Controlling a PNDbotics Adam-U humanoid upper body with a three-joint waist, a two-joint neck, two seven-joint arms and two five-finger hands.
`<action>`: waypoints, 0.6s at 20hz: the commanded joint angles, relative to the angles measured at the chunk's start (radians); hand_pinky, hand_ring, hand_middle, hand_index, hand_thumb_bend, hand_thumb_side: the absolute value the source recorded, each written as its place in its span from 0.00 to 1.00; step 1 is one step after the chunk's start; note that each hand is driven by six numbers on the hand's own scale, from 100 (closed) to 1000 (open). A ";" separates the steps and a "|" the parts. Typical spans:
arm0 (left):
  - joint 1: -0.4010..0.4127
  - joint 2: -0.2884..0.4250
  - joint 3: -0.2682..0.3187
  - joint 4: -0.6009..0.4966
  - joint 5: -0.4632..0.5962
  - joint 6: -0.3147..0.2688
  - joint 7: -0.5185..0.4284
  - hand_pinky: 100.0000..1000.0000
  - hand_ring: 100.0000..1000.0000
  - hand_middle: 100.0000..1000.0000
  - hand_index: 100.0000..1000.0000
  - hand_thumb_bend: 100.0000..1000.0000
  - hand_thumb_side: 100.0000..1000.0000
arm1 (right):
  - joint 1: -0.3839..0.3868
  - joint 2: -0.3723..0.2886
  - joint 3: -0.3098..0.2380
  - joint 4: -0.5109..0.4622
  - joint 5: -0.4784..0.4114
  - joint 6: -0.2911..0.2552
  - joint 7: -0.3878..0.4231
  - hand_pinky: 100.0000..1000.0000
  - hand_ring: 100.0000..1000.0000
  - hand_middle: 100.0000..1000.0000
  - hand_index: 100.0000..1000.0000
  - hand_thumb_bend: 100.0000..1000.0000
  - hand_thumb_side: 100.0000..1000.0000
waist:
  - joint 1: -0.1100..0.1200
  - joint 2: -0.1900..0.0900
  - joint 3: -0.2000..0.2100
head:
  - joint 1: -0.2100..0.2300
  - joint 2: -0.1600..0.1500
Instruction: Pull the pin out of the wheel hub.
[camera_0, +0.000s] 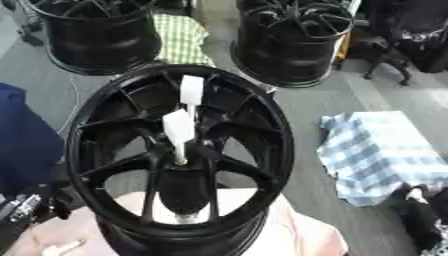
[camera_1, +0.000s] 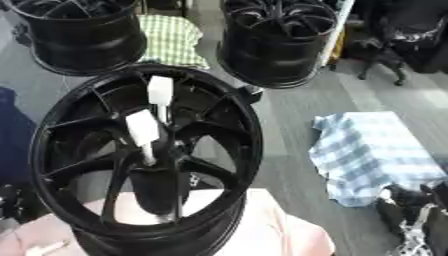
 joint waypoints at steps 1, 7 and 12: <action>-0.019 0.016 0.011 -0.014 0.005 -0.007 -0.003 0.56 0.53 0.56 0.84 0.00 0.82 | -0.023 0.023 0.036 0.032 -0.045 -0.100 -0.074 0.58 0.62 0.64 0.87 0.00 0.38 | 0.006 0.000 0.002 | -0.010 -0.009; -0.024 0.020 0.004 -0.005 0.002 -0.022 -0.003 0.56 0.53 0.56 0.84 0.00 0.81 | -0.052 0.038 0.075 0.133 -0.107 -0.212 -0.150 0.58 0.60 0.62 0.86 0.00 0.37 | 0.007 0.009 0.007 | -0.009 -0.012; -0.027 0.025 0.002 0.002 0.001 -0.040 -0.003 0.56 0.53 0.56 0.84 0.00 0.81 | -0.053 0.029 0.086 0.158 -0.126 -0.235 -0.153 0.57 0.60 0.61 0.86 0.00 0.38 | 0.007 0.017 0.010 | 0.000 -0.006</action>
